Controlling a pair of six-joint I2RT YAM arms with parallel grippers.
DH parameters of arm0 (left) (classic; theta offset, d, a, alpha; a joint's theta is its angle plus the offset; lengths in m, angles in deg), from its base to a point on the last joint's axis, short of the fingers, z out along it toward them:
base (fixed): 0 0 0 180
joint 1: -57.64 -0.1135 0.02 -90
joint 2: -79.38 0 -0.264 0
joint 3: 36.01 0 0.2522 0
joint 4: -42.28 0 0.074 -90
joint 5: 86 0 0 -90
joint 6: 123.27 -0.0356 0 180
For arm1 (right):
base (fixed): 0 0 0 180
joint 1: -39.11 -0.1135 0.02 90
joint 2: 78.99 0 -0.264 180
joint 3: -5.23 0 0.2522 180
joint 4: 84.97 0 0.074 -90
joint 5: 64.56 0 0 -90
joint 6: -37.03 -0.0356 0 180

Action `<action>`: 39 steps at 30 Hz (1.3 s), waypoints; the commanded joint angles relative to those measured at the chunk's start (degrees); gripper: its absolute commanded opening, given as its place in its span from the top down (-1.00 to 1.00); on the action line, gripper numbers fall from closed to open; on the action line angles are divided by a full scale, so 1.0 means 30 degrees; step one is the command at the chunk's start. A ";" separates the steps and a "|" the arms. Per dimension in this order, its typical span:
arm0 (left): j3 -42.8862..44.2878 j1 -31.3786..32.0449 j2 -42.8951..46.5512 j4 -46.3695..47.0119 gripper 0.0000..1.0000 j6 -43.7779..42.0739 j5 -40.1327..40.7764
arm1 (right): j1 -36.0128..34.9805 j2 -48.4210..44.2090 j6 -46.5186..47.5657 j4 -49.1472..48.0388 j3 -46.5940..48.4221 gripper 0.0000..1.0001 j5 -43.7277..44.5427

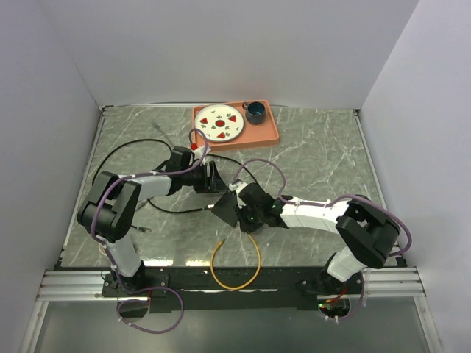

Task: Insert the plug into the switch port

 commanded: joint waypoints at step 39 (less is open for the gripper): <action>-0.1066 0.0717 -0.0452 0.0986 -0.19 -0.0378 -0.1606 | -0.0372 0.1647 -0.0109 -0.0426 0.2730 1.00 0.1356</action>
